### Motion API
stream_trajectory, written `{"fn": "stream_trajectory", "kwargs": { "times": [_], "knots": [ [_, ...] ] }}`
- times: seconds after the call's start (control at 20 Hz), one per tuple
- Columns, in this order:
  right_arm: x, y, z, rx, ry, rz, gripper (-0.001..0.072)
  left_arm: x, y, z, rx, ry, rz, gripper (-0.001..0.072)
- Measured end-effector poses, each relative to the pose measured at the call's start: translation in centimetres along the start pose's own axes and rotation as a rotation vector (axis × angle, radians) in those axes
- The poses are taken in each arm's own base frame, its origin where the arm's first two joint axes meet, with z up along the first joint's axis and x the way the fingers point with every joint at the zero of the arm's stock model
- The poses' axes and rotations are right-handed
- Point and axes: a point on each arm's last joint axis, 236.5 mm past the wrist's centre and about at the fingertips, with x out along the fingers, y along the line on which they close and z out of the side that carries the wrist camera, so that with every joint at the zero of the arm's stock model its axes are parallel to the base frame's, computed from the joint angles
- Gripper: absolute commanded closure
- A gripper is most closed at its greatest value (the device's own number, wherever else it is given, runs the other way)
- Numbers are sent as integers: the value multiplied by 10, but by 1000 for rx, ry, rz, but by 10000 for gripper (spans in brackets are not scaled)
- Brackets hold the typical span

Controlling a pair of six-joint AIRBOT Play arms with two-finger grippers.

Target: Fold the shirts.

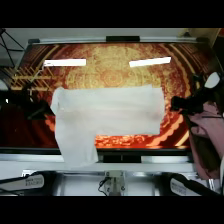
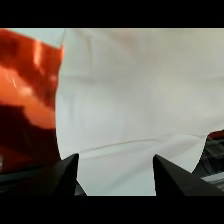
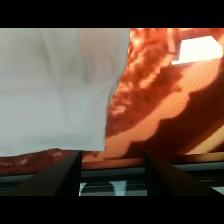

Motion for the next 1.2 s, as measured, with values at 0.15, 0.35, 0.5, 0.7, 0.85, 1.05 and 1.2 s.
{"fn": "stream_trajectory", "kwargs": {
  "times": [0.15,0.35,0.5,0.7,0.85,1.05,1.2],
  "knots": [
    [5,3,-16,3,27,27,206,45,13,-67,-62,17,-39,188],
    [12,8,-28,-5,55,55,206,79,25,-109,-99,8,-44,188],
    [14,9,-30,-17,58,62,206,88,28,-113,-105,-18,-45,188],
    [15,9,-28,-22,48,63,206,95,27,-110,-106,-43,-47,445],
    [19,9,-30,-24,51,63,205,100,29,-104,-102,-64,-39,680],
    [58,8,-66,-9,160,110,43,101,25,-105,-104,-61,-54,680],
    [94,18,-85,48,175,201,116,101,23,-107,-103,-51,-60,680]
  ]
}}
